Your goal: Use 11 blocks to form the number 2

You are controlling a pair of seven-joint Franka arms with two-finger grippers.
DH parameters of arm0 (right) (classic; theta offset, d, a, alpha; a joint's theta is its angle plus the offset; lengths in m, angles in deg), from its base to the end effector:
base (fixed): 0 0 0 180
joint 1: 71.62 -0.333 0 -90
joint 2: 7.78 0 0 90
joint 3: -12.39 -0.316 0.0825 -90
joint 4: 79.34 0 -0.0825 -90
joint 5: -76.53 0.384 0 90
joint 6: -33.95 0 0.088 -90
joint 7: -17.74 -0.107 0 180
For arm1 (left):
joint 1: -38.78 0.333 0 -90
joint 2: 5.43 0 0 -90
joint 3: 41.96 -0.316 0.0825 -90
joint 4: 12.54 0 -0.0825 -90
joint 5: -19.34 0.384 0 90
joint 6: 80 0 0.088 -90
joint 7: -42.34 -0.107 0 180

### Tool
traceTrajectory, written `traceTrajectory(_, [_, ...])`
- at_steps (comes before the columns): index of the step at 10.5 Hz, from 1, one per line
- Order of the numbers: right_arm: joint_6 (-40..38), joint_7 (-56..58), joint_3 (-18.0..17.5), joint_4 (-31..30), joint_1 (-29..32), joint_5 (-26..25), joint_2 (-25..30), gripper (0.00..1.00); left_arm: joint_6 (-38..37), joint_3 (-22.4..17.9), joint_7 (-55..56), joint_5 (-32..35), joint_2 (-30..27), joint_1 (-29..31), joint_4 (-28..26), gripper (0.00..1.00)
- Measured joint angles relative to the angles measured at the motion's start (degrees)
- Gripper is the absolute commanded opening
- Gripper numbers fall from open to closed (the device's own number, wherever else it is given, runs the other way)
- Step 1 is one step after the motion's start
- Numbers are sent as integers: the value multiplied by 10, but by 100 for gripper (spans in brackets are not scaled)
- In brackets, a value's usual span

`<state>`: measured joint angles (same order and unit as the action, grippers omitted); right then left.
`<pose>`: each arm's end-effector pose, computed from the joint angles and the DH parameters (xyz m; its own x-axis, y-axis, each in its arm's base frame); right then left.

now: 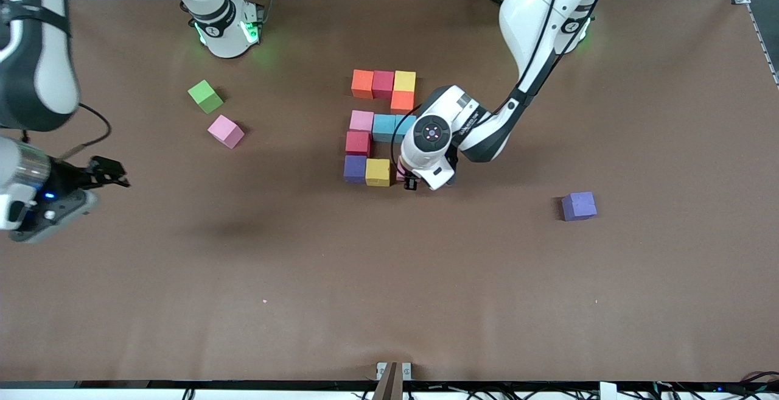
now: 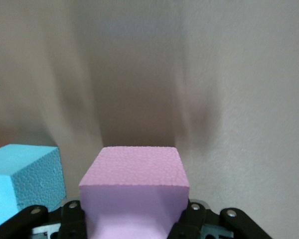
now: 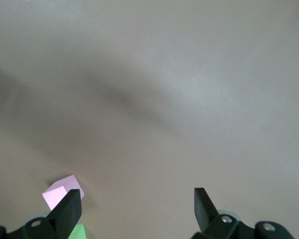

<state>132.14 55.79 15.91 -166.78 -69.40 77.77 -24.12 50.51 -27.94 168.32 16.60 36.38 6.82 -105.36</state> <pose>0.6352 -0.0576 0.4869 0.8429 0.5329 -0.0740 0.5294 -0.8461 -0.0627 0.4901 -0.4799 0.2017 0.0755 0.9897 -0.1219 0.9817 -0.0951 -0.1647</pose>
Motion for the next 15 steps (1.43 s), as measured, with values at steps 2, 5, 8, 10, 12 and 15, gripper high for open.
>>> traceTrajectory(2, [-2, -48, -1, -42, 6, 1, 39, 100, 0, -1, 2, 0, 9, -6, 6, 12])
traceTrajectory(5, [-3, -108, -8, -112, 4, 1, 112, 100, 0, -1, 2, 0, 19, -6, 9, 12])
traceTrajectory(8, [-2, -147, -8, -157, -9, 1, 166, 100, -1, -5, 20, 0, 20, -6, 13, 8])
traceTrajectory(10, [6, -195, -8, -139, -27, 0, 175, 100, -1, -6, 28, 0, 20, -6, 15, 8])
traceTrajectory(12, [-3, -206, 0, -99, -28, 0, 176, 100, 1, -6, 31, 0, 23, -8, 15, 9])
traceTrajectory(15, [-53, -207, 26, -29, -26, 0, 177, 100, 1, -7, 35, 4, 24, -11, 16, 75])
